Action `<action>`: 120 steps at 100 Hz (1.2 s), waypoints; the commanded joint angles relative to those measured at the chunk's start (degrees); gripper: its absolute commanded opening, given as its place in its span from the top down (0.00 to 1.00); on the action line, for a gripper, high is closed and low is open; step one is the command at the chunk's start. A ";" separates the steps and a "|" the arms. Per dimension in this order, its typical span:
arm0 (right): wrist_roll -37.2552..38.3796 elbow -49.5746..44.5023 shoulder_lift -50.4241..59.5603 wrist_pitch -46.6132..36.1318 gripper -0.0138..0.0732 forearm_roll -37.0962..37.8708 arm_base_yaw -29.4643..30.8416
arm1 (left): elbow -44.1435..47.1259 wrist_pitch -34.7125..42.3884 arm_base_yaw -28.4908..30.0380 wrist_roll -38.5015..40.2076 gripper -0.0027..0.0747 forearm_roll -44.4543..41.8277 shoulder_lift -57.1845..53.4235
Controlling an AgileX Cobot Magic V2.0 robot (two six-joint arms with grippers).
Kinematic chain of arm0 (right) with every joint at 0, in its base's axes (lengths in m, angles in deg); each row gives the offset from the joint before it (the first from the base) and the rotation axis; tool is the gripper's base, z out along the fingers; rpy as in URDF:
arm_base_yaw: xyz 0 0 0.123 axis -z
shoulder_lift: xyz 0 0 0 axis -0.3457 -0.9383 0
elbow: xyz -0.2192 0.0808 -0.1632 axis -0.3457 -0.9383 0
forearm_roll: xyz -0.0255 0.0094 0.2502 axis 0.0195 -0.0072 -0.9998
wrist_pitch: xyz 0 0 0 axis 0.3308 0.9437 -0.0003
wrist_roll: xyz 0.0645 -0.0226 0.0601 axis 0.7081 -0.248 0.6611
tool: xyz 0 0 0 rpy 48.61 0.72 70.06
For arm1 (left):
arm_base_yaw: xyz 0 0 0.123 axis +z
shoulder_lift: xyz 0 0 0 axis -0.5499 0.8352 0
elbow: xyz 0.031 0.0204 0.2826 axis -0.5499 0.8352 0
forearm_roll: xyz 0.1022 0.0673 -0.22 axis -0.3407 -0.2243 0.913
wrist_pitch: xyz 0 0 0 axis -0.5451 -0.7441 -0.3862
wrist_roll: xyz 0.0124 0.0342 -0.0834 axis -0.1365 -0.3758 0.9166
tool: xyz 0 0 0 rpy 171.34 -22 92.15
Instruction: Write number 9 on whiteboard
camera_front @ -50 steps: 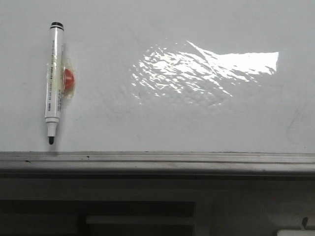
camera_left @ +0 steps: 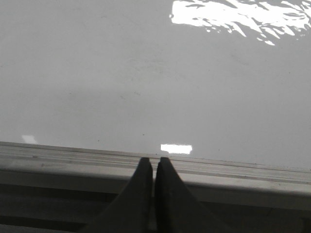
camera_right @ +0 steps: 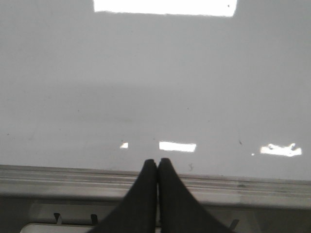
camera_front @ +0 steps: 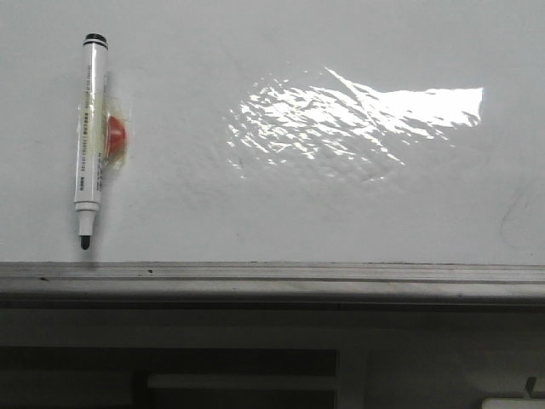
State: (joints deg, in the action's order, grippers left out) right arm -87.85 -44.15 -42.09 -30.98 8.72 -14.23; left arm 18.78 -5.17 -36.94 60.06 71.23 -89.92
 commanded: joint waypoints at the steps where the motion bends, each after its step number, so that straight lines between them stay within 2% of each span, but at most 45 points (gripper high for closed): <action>1: -0.48 -1.59 0.90 -0.92 0.92 -0.32 0.40 | 1.09 2.41 0.11 0.56 0.99 0.00 -1.67; 85: -0.48 -1.59 0.90 -0.92 0.92 -0.06 -1.44 | 1.09 2.54 0.11 0.29 0.99 -2.46 -1.67; 120: -0.48 -1.59 0.90 -2.71 0.92 0.47 -1.44 | 1.09 6.93 0.11 0.29 0.99 -4.94 -1.67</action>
State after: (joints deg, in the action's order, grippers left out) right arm -87.85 -44.15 -42.09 -31.09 8.72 -15.66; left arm 18.84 -3.96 -36.94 60.06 67.34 -89.92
